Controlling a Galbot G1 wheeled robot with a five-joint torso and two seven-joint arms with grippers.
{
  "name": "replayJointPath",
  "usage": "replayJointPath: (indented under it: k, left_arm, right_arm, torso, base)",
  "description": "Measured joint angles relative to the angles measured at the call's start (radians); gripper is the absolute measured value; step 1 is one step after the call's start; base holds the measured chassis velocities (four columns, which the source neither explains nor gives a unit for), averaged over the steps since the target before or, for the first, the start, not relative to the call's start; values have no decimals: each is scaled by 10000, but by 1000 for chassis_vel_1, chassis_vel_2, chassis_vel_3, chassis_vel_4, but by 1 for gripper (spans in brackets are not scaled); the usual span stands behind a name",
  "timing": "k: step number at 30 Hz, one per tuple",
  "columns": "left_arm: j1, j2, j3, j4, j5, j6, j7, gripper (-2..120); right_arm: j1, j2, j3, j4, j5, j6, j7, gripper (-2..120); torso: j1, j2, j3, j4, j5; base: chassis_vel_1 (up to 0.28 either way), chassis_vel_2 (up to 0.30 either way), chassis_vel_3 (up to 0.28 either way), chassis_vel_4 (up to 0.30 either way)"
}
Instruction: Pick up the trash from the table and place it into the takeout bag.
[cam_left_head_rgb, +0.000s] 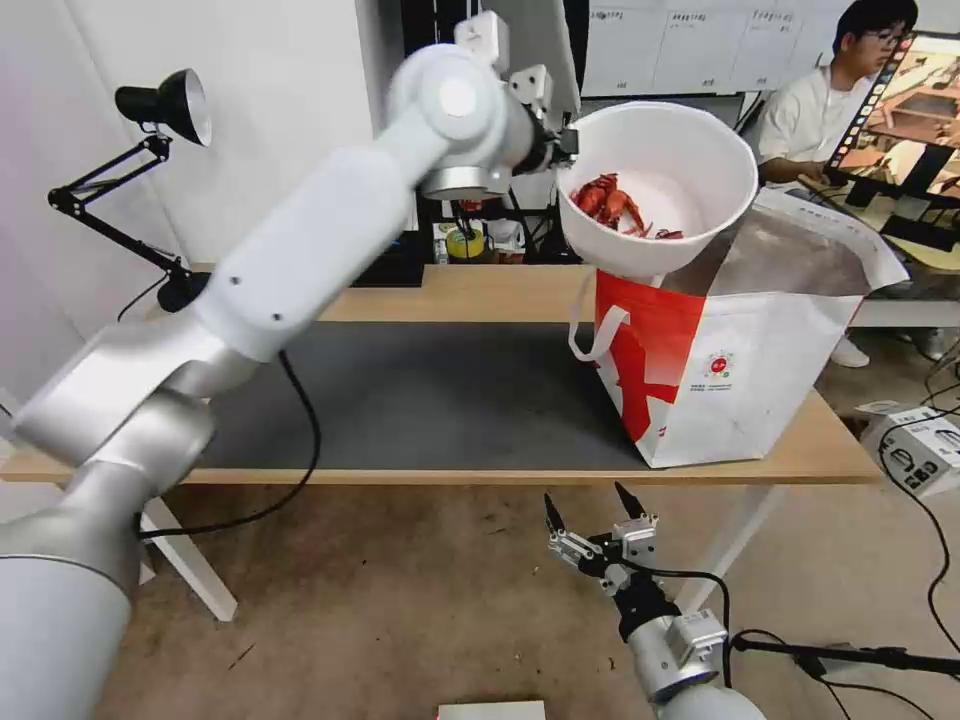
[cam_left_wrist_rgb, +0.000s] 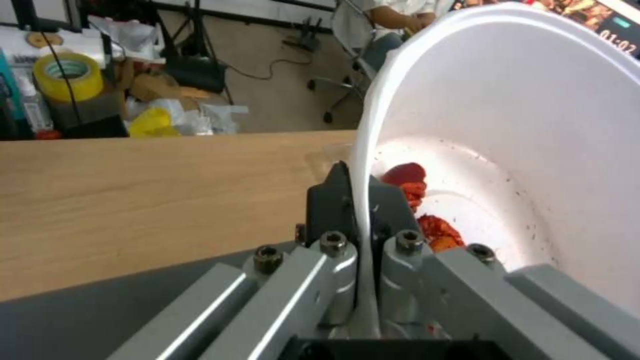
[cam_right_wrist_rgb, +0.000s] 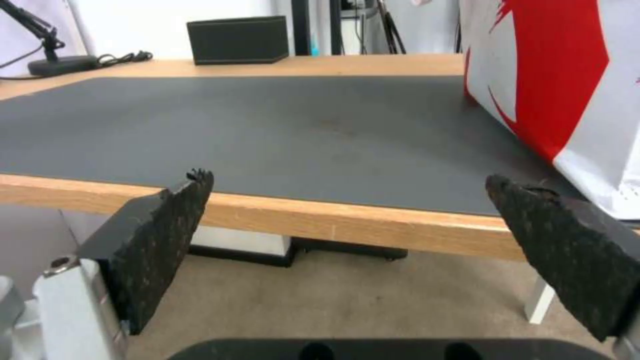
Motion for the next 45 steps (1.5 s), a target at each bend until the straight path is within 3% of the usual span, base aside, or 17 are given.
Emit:
replayJointPath:
  k: [5,13,20,28,39,45]
  left_arm:
    - [12,-707,92,588,472,-314,-11,0]
    - [279,-1309,208,816,1050,-821,29,0]
    - [653,-1692,681,955,2456,-1946,474,0]
    - [854,-1365,1306,614,3607,-2505,1107,0]
    - [914,-585,2007,-534,4019,-2522,1791,0]
    - [931,-491,2178,-836,4060,-2437,1836,0]
  right_arm:
    - [0,0,0,0,0,0,0,100]
    - [0,0,0,0,0,0,0,100]
    - [0,0,0,0,0,0,0,100]
    - [0,0,0,0,0,0,0,100]
    - [0,0,0,0,0,0,0,100]
    - [0,0,0,0,0,0,0,100]
  torso:
    - [0,1,-1,-2,1]
    - [0,1,-1,-1,0]
    - [-1,1,-1,-1,-2]
    - [-1,1,0,0,-2]
    - [-2,3,-1,1,-3]
    - [-1,2,-1,0,-3]
  base:
    - [0,0,0,0]
    - [0,0,0,0]
    - [0,0,0,0]
    - [0,0,0,0]
    - [0,0,0,0]
    - [0,0,0,0]
